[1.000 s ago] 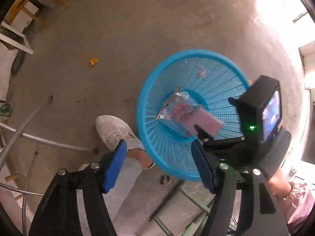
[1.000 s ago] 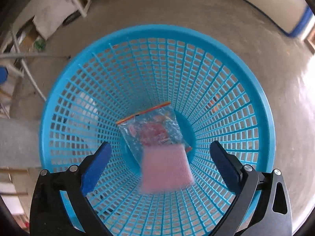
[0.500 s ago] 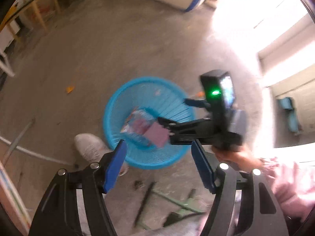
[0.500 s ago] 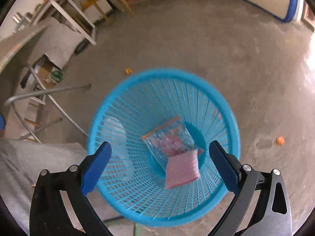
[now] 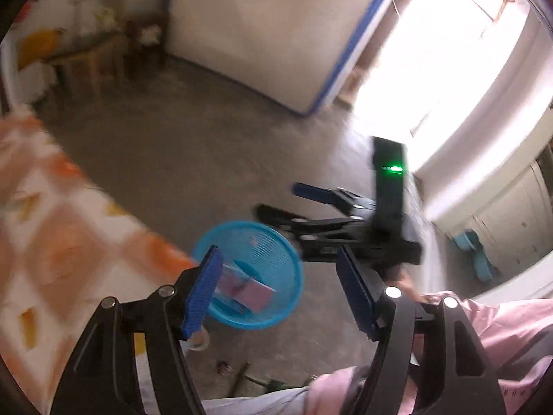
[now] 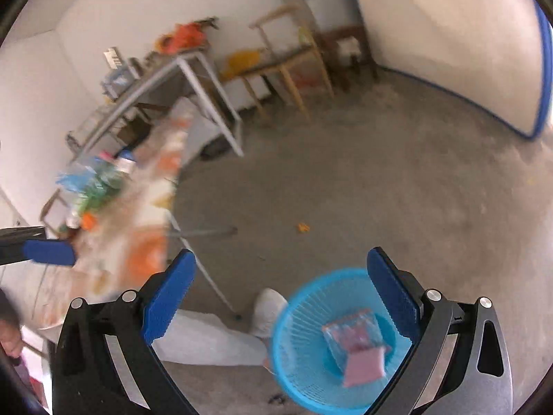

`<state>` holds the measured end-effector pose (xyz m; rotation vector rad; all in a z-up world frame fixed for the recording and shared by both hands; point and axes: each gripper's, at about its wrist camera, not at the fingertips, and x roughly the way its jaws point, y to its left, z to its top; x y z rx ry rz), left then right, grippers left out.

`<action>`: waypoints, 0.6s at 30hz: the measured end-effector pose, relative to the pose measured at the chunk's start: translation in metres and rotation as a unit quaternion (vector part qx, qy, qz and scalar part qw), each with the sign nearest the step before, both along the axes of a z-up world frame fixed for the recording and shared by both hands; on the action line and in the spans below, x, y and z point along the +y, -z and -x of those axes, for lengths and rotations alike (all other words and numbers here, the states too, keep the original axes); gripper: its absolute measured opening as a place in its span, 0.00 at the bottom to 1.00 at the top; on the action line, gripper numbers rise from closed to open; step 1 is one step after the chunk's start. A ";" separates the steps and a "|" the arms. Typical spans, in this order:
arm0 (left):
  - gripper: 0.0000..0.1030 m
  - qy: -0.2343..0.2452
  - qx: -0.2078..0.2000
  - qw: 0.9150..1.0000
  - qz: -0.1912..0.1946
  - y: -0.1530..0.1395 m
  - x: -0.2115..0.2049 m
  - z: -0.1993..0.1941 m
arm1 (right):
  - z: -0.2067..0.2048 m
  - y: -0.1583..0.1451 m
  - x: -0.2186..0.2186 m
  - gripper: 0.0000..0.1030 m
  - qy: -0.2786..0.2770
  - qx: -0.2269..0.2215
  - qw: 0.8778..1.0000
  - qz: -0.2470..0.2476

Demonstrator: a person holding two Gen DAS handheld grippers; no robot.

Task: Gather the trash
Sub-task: 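Move both open grippers back over the table items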

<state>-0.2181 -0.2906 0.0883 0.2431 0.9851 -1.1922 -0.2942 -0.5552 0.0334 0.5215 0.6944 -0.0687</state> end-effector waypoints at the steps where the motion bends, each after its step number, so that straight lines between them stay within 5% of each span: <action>1: 0.64 -0.017 -0.007 1.000 0.007 -0.004 0.013 -0.004 | -0.005 -0.008 0.007 0.93 -0.013 -0.011 1.000 0.004; 6: 0.64 -0.150 -0.055 0.987 0.018 -0.016 0.098 -0.025 | -0.029 -0.030 0.038 0.93 -0.069 -0.040 0.997 0.010; 10: 0.64 -0.246 -0.110 0.963 -0.007 -0.020 0.158 -0.047 | -0.045 -0.050 0.063 0.93 -0.112 -0.055 0.992 0.008; 18: 0.66 -0.376 -0.111 0.920 0.010 -0.015 0.266 -0.074 | -0.078 -0.082 0.109 0.93 -0.176 -0.071 0.981 0.037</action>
